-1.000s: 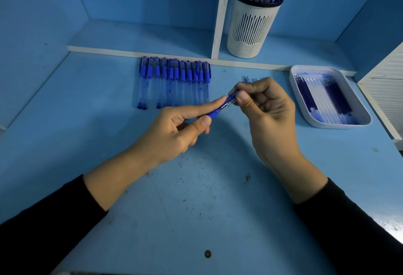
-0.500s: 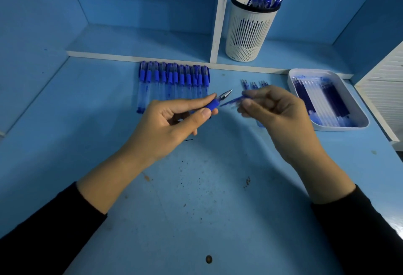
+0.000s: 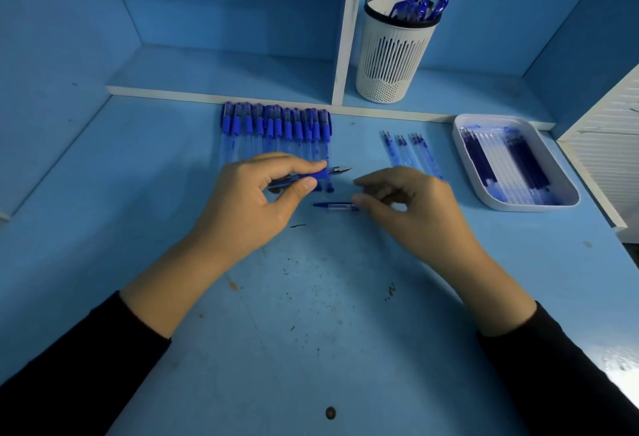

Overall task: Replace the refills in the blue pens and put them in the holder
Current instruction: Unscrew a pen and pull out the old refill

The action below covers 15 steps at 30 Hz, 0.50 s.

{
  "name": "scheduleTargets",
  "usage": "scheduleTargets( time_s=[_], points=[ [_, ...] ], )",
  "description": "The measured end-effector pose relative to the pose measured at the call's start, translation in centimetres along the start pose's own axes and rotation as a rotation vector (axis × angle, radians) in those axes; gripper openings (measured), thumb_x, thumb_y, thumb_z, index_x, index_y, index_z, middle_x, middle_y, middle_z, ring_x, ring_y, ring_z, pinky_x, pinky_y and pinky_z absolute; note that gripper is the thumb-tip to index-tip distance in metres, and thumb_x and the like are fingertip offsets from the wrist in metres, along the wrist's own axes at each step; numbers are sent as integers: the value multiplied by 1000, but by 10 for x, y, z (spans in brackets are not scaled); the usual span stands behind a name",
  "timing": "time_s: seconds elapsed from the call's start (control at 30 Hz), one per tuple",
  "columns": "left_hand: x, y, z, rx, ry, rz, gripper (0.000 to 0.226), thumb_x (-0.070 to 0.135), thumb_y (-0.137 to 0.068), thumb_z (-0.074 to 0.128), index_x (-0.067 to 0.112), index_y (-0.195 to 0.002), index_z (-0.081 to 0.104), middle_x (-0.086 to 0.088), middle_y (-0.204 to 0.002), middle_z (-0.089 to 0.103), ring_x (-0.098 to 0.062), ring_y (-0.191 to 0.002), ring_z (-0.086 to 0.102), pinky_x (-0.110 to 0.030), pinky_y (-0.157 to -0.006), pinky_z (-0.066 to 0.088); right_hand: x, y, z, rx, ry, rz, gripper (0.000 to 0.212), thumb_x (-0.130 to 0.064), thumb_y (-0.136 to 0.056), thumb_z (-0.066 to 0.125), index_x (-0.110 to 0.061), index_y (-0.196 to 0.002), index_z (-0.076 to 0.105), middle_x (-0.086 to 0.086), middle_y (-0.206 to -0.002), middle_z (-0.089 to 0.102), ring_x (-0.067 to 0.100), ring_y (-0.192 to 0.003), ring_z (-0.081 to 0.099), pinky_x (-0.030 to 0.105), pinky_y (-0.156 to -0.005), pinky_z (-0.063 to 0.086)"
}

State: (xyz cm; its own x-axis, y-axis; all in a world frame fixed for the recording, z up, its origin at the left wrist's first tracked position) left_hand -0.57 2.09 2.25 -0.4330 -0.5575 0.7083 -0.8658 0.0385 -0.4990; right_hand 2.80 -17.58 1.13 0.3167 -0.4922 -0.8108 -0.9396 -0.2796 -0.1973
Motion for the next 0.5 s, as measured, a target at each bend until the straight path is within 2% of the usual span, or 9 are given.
scheduleTargets(
  time_s=[0.07,0.1,0.17,0.23,0.3,0.37,0.4,0.47,0.5],
  points=[
    [1,2,3,-16,-11,24,20,10,-87,73,16,-106,75,17,-99,70,-2,-87,67,-19,-78,53,-4,1,-1,-37,-242,67,17,-21,-86,71,-14,-102,72,2,-82,68,7,-71,62,14,-65,46],
    [2,2,5,-29,-16,35,20,11,-86,74,17,-105,76,16,-96,70,-5,-84,67,-21,-75,53,-6,2,1,-63,-328,90,18,-24,-86,70,-14,-102,71,6,-84,69,14,-72,64,21,-64,49],
    [3,3,8,-49,-24,53,19,12,-85,75,17,-104,76,15,-92,70,-5,-81,66,-20,-70,52,-10,3,6,-74,-348,66,17,-27,-86,69,-13,-95,70,8,-81,71,28,-76,65,38,-71,53],
    [3,4,10,-54,-6,50,17,12,-85,75,17,-101,76,19,-94,70,0,-81,66,-14,-70,49,-12,3,9,-45,-319,7,10,-21,-87,70,-11,-88,69,6,-74,70,28,-72,66,44,-71,55],
    [2,4,10,-53,25,29,16,11,-85,75,17,-100,76,22,-97,69,0,-82,67,-17,-69,51,-12,3,10,-19,-306,-54,2,-10,-86,70,-12,-85,69,2,-74,70,22,-70,66,37,-67,54],
    [1,5,9,-45,58,-1,16,15,-85,74,21,-100,75,22,-98,70,-5,-81,69,-29,-68,55,-15,4,9,-5,-267,-149,11,-1,-85,70,-12,-89,68,0,-82,70,16,-77,67,26,-75,52],
    [0,5,9,-40,71,-14,16,19,-85,73,25,-100,74,22,-98,71,-8,-81,70,-34,-68,55,-17,4,8,-4,-254,-186,14,1,-84,69,-12,-91,68,0,-86,70,16,-81,68,25,-80,53],
    [0,5,9,-38,75,-18,17,22,-86,72,28,-102,73,19,-97,72,-10,-79,70,-37,-66,54,-19,5,8,-20,-291,-169,15,-4,-84,72,-11,-96,66,1,-90,69,16,-85,67,26,-83,54],
    [1,4,8,-40,68,-7,17,22,-87,72,25,-103,74,18,-97,73,-9,-79,69,-35,-64,54,-18,5,7,-20,-319,-128,15,-12,-84,73,-10,-97,65,1,-88,69,14,-82,67,25,-81,54]
  ],
)
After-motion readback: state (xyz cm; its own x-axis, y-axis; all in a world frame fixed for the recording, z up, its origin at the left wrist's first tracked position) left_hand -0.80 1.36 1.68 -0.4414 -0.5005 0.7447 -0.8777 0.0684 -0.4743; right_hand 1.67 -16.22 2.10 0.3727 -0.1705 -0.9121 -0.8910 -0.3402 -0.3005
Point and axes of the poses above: each hand's wrist, its own y-axis away from the middle knuckle, its own z-axis out of the palm, x = y × z, the point moved 5 cm from there along -y, towards the middle knuckle
